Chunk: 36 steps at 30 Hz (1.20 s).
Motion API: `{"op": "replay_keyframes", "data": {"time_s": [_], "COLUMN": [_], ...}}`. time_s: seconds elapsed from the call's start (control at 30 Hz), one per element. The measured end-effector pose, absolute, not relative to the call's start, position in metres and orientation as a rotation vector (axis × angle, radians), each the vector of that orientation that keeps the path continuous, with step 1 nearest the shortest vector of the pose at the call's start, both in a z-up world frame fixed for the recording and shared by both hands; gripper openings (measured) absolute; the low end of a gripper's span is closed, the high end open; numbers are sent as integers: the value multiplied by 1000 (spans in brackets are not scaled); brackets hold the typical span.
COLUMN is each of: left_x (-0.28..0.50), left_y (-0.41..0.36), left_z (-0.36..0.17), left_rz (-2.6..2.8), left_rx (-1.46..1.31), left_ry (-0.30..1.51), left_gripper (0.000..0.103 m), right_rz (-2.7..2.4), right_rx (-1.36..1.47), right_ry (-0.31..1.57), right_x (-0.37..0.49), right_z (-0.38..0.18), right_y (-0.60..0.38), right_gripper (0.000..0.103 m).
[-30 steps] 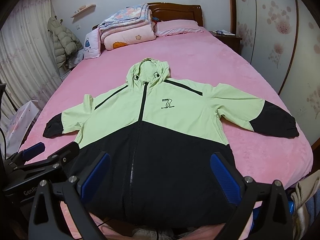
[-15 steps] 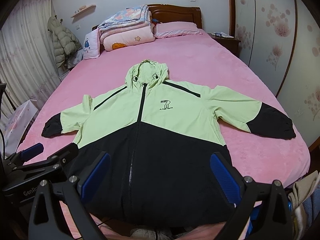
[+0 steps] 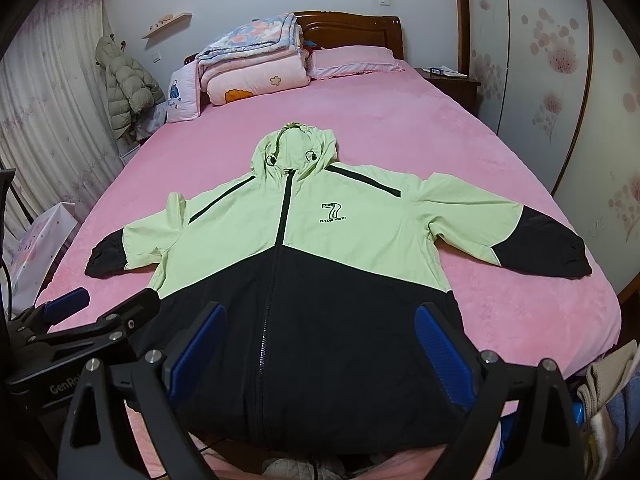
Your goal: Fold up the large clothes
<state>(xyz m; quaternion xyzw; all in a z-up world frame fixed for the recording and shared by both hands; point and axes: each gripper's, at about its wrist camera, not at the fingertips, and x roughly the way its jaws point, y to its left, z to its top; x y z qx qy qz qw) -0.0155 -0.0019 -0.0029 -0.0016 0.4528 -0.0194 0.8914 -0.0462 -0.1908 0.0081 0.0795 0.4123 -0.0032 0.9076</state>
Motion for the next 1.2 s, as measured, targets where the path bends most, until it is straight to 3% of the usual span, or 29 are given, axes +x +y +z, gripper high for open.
{"op": "replay_keyframes", "data": {"time_s": [1.2], "left_x": [-2], "left_y": [-53], "left_z": [16], "left_rz": [-86], "left_rx": [76], "left_ry": [921], "left_gripper": [102], "right_rz": [-74], "right_rx": [273], "right_ry": [793], "right_x": [-51], "right_z": [1], "right_y": [-259], "right_gripper": [96]}}
